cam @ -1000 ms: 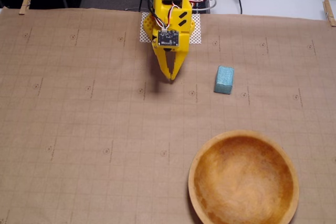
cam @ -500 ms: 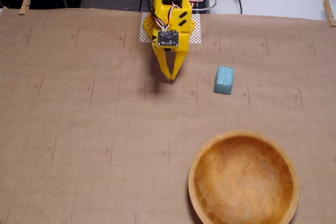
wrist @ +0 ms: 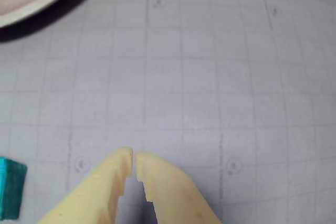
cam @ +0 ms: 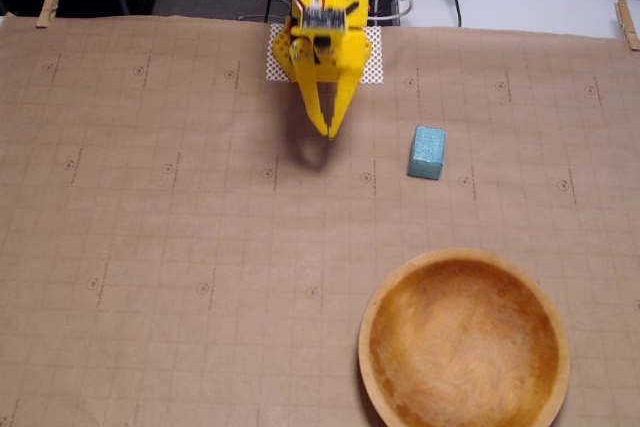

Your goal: Grasp a blue block and put it in the bowl.

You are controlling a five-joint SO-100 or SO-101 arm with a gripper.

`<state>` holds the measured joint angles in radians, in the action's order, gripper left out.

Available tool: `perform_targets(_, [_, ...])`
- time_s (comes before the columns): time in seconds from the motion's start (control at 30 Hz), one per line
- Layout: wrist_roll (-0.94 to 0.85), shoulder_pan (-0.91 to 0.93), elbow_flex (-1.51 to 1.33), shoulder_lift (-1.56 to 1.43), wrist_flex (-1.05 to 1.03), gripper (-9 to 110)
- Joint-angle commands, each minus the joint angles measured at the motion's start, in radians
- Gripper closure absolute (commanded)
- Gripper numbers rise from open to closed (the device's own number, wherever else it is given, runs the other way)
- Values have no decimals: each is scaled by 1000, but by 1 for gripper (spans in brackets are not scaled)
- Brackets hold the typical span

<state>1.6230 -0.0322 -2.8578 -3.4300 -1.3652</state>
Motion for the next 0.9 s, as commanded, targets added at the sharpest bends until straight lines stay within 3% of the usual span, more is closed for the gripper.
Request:
perform_targets(0.0, [-9, -11, 117, -6, 15, 103])
perform_targets(0.47, [-9, -9, 354, 6, 9, 103])
perform_targets(0.87, [-11, -69, 373, 8, 18, 103])
